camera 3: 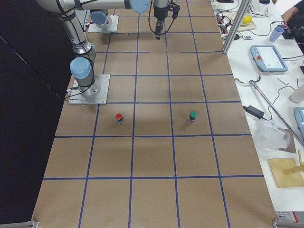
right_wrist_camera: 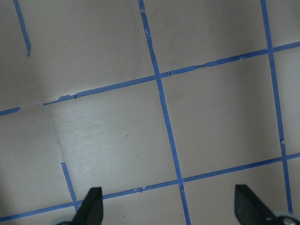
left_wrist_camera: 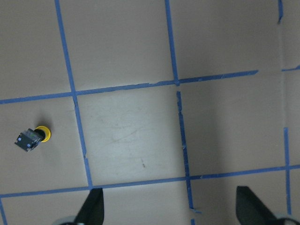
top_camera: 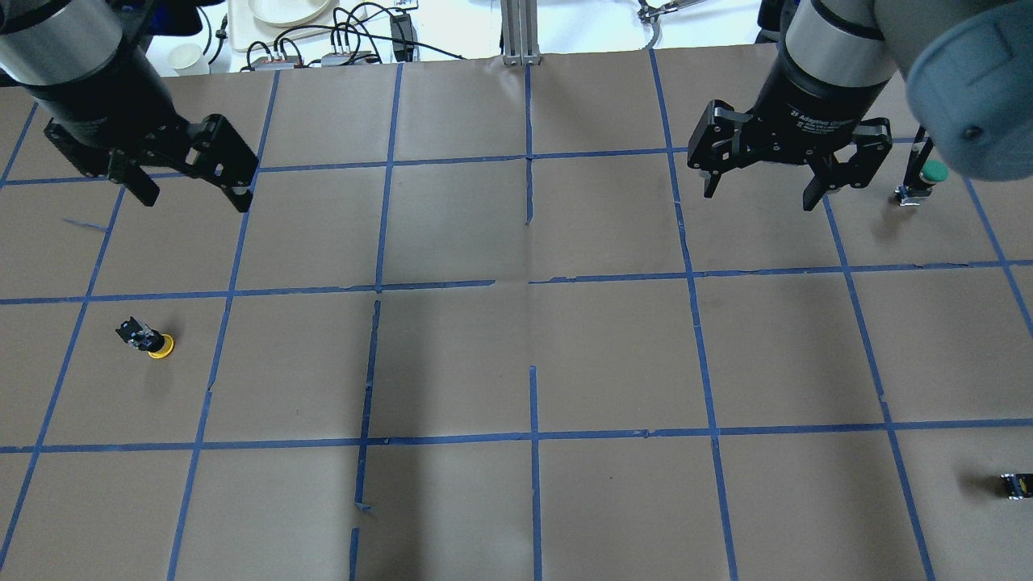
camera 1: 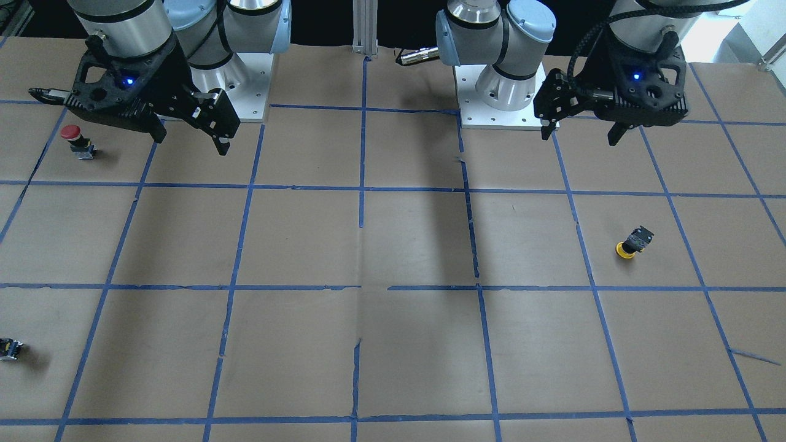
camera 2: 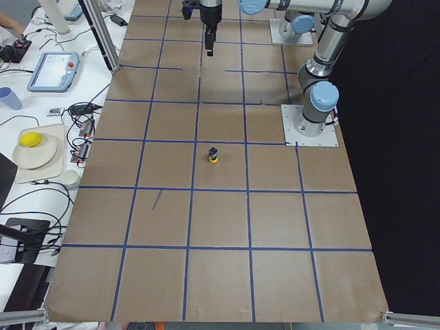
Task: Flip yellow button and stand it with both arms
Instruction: 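Move the left gripper down toward the yellow button switch lying on its side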
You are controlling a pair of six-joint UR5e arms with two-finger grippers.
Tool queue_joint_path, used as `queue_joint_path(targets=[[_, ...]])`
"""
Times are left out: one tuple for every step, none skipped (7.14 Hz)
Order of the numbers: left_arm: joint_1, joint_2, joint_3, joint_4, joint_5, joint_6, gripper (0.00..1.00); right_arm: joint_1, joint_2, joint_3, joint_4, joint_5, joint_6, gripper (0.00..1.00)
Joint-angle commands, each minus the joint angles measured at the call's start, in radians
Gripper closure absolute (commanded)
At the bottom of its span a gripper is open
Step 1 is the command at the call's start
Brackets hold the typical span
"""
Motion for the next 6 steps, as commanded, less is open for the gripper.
queue_joint_path(targets=[[0.185, 0.001, -0.092, 0.052, 0.016, 0.219, 0.0, 0.0, 0.0, 0.0, -0.001, 0.0, 0.0, 0.0], [0.253, 0.006, -0.152, 0.144, 0.019, 0.422, 0.0, 0.002, 0.001, 0.0, 0.001, 0.0, 0.0, 0.0], [0.315, 0.007, -0.201, 0.249, 0.015, 0.578, 0.01, 0.0, 0.001, 0.0, 0.001, 0.0, 0.0, 0.0], [0.375, 0.007, -0.234, 0.274, 0.012, 0.69, 0.01, 0.0, 0.0, 0.0, 0.001, -0.002, 0.0, 0.0], [0.463, -0.009, -0.251, 0.315, -0.087, 0.772, 0.01, 0.0, 0.001, 0.0, -0.002, -0.002, 0.0, 0.0], [0.536, -0.02, -0.284, 0.375, -0.109, 0.905, 0.01, 0.0, 0.001, 0.0, -0.001, -0.002, 0.0, 0.0]])
